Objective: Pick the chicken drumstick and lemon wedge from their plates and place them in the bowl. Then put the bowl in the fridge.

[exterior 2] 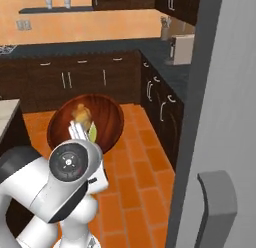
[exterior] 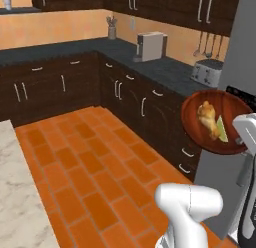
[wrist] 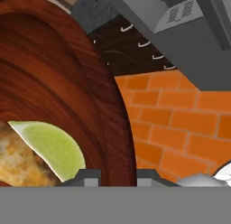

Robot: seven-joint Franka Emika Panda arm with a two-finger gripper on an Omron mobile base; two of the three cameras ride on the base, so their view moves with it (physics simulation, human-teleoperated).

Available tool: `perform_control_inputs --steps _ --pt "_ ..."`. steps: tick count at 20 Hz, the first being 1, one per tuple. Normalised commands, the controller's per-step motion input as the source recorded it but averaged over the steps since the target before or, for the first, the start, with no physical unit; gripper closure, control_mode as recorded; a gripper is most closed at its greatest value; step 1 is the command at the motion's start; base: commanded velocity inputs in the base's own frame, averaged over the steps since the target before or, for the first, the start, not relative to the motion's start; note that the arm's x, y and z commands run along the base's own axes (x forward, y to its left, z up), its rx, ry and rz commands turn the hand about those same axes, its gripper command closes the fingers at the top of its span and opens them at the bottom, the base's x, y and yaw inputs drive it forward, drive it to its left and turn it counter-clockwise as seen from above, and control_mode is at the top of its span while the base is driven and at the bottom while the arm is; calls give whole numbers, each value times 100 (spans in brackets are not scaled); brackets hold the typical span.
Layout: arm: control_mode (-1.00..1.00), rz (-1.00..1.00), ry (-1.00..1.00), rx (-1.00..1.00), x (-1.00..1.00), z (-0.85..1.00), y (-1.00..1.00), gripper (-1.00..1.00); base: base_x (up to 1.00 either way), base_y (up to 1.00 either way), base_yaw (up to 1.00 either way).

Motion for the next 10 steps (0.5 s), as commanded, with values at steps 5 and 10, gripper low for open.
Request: perform_control_inputs --steps 5,10 --pt "100 0 0 0 0 0 0 100 42 2 -46" --pt "100 0 0 0 0 0 0 100 100 69 -66"
